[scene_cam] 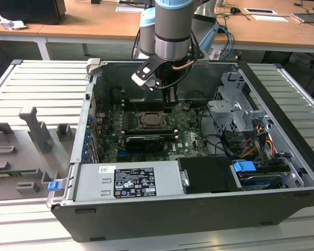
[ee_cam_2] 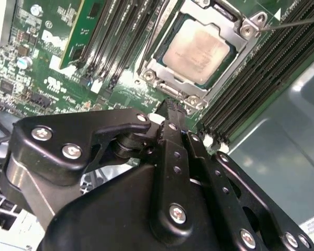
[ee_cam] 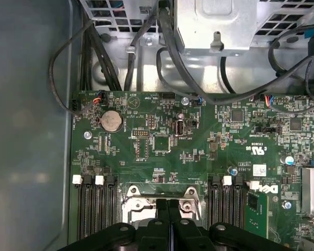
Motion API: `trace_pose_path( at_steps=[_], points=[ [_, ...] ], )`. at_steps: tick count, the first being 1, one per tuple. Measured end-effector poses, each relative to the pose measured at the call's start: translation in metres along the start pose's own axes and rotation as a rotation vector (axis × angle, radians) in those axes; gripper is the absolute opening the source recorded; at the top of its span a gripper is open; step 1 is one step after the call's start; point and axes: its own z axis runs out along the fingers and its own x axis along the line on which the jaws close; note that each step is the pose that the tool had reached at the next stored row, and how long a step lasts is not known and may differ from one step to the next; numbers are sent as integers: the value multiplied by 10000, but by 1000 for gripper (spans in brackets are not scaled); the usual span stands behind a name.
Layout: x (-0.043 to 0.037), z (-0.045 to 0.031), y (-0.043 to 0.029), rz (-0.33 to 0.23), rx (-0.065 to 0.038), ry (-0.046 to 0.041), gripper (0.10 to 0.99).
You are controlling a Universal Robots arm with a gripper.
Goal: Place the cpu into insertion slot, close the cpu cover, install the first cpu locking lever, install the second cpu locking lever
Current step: 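Close the cpu cover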
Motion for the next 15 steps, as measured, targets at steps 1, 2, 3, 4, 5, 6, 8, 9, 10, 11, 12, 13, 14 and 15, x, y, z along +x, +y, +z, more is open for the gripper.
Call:
trace_pose_path(
  at_steps=[1, 2, 3, 4, 5, 6, 8, 9, 10, 11, 12, 13, 14, 15],
  points=[
    [0, 18, -31, -6, 0, 1, 106],
    [1, 24, -59, -8, 0, 1, 106],
    [2, 28, -107, -8, 0, 0, 106],
    [4, 30, -134, -9, 0, -1, 106],
    [10, 34, -184, -11, 0, 0, 106],
    [15, 43, -235, -52, 0, 5, 106],
    [17, 57, -275, -116, 1, 9, 106],
    [20, 65, -302, -150, 1, 11, 106],
    [27, 66, -321, -169, 2, 11, 106],
    [29, 66, -336, -173, 3, 10, 106],
    [31, 67, -346, -173, 2, 11, 106],
    [32, 67, -351, -174, 2, 12, 106],
    [33, 67, -358, -174, 1, 12, 106],
    [34, 67, -361, -173, 1, 13, 106]
  ],
)
